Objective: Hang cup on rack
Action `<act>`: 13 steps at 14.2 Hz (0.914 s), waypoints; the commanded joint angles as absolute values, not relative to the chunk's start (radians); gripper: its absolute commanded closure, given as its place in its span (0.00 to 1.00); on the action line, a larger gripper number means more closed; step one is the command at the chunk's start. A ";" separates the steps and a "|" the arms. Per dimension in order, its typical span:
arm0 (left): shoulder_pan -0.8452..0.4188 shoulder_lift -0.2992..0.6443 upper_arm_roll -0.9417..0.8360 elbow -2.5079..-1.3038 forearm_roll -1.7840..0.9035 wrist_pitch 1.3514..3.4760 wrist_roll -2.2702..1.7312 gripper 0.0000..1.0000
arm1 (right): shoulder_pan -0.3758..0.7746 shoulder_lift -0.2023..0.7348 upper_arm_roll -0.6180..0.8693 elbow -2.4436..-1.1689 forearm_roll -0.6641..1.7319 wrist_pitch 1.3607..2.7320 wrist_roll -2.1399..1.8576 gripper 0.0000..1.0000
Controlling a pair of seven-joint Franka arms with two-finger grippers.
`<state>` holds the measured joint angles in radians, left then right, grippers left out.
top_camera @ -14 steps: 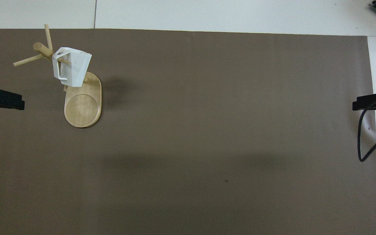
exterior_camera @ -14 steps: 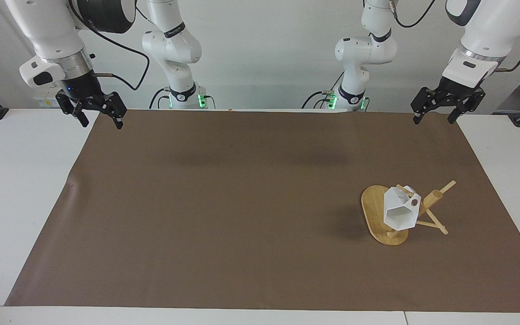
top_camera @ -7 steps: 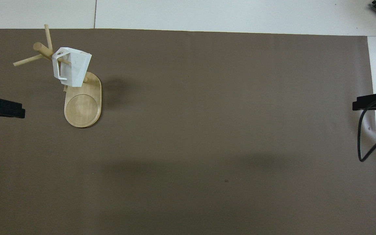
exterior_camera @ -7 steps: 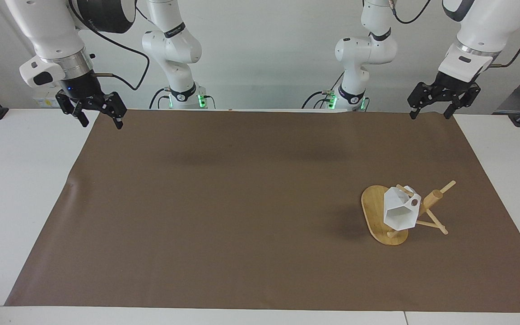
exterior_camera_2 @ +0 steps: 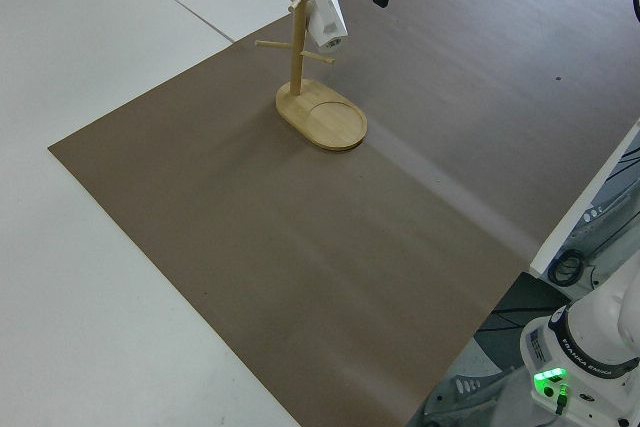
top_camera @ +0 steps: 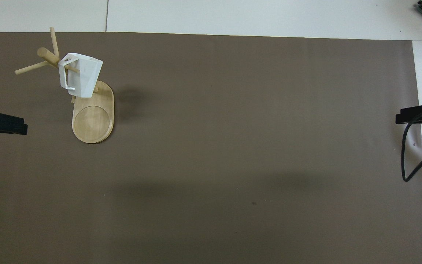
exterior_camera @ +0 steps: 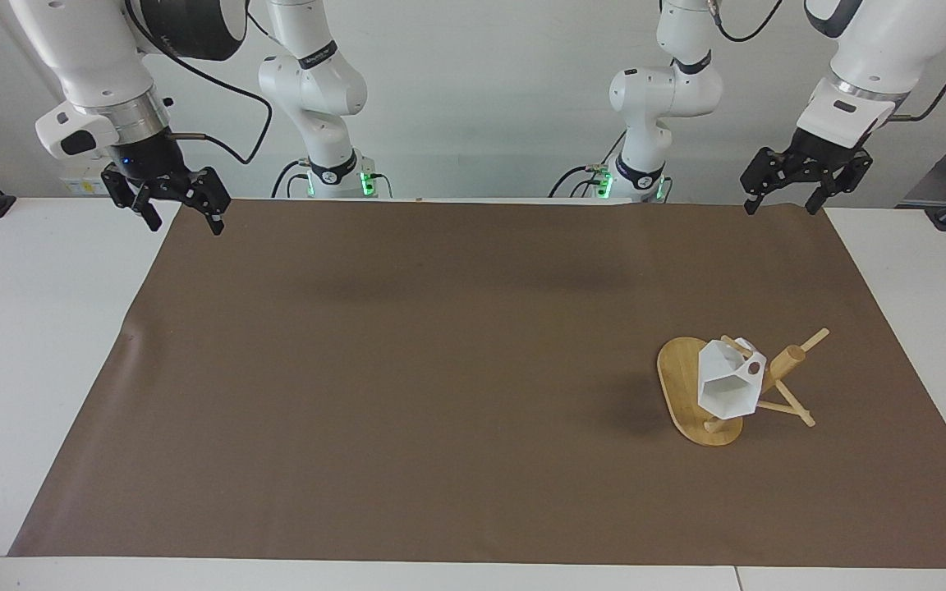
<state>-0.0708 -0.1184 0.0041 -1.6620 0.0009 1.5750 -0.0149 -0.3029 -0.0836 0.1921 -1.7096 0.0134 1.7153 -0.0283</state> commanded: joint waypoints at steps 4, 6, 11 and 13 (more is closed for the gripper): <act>-0.069 -0.141 0.012 -1.686 -0.014 1.568 -0.011 0.00 | -0.305 -0.094 0.196 -1.710 0.017 1.697 -0.014 0.00; -0.066 -0.141 0.015 -1.686 -0.014 1.568 -0.011 0.00 | -0.305 -0.092 0.196 -1.712 0.017 1.697 -0.014 0.00; -0.067 -0.138 0.011 -1.681 -0.014 1.586 -0.006 0.00 | -0.305 -0.094 0.196 -1.710 0.017 1.697 -0.014 0.00; -0.066 -0.140 0.015 -1.675 -0.015 1.585 -0.009 0.00 | -0.305 -0.094 0.196 -1.710 0.017 1.697 -0.014 0.00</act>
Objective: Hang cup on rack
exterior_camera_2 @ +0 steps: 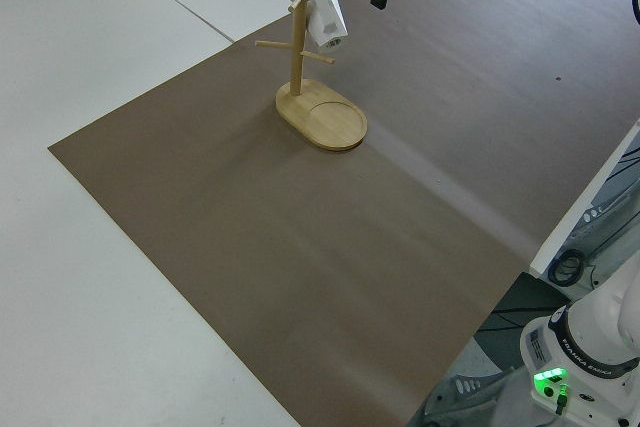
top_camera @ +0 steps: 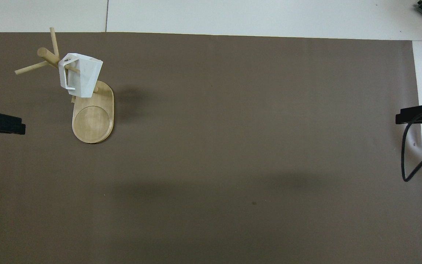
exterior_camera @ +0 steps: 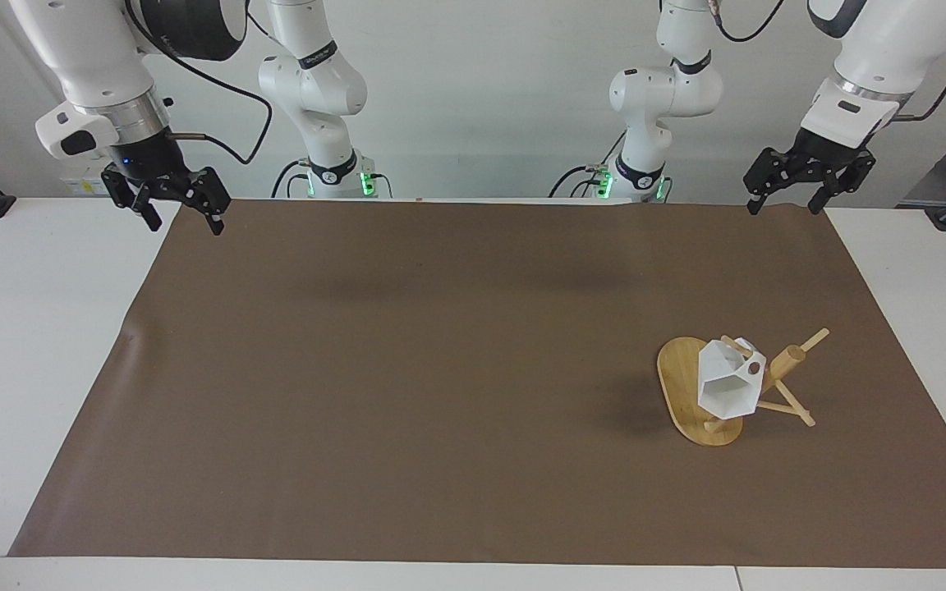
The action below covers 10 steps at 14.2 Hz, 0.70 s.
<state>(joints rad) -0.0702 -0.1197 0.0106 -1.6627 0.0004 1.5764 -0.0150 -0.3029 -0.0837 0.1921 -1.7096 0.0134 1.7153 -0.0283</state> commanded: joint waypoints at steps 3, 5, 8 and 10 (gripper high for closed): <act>-0.066 -0.143 0.017 -1.672 -0.015 1.562 -0.008 0.00 | -0.305 -0.092 0.196 -1.712 0.017 1.697 -0.014 0.00; -0.066 -0.143 0.011 -1.672 -0.015 1.536 -0.002 0.00 | -0.305 -0.094 0.196 -1.712 0.017 1.697 -0.014 0.00; -0.066 -0.150 0.011 -1.677 -0.015 1.539 -0.002 0.00 | -0.305 -0.092 0.196 -1.712 0.017 1.697 -0.014 0.00; -0.066 -0.152 0.011 -1.680 -0.015 1.537 -0.002 0.00 | -0.305 -0.094 0.196 -1.712 0.017 1.697 -0.014 0.00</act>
